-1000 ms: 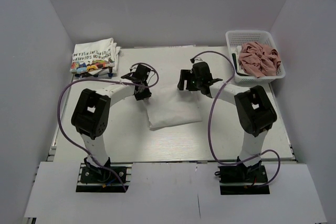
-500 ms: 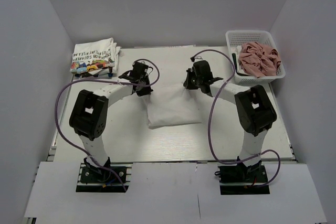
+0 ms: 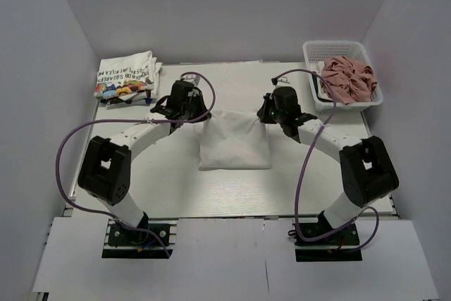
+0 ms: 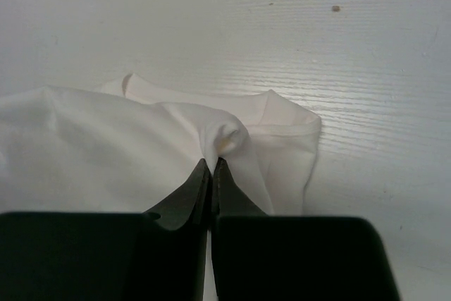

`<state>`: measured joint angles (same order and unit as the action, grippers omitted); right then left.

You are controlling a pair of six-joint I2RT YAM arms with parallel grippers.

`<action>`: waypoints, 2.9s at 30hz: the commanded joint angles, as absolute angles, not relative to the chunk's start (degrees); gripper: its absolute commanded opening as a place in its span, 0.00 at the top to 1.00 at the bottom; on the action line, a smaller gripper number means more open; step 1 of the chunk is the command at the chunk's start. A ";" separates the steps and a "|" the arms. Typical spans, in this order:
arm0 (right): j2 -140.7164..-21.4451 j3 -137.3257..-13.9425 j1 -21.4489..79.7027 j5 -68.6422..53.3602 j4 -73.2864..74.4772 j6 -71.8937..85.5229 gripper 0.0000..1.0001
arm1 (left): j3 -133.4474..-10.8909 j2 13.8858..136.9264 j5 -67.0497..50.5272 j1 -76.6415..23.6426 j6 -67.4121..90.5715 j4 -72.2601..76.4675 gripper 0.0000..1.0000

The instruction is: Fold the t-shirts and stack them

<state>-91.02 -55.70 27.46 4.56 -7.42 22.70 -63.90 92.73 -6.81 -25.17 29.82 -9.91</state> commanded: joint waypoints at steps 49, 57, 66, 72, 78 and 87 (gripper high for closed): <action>-85.96 -54.06 22.68 8.52 -0.79 18.72 0.10 | -82.09 115.39 -6.05 -24.69 7.04 -24.78 0.00; -86.04 -52.74 22.59 12.04 1.84 18.90 0.10 | -83.75 120.40 -7.30 -28.21 5.27 -25.39 0.00; -82.98 -49.75 22.50 19.15 2.20 19.68 0.10 | -84.46 124.19 -7.21 -29.36 6.50 -25.49 0.58; -80.77 -47.37 22.50 21.18 0.70 19.43 0.10 | -89.20 122.26 -5.19 -29.36 4.58 -26.97 1.00; -80.16 -46.76 22.24 23.63 0.62 18.99 0.10 | -94.56 118.22 3.75 -29.36 -2.19 -28.12 1.00; -79.45 -45.00 22.41 26.02 -2.37 18.37 0.10 | -87.66 109.61 29.95 -28.12 -19.38 -17.34 1.00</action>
<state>-81.36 -45.82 22.50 23.70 1.21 19.00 -91.20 118.04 16.97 -28.91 -9.63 -24.75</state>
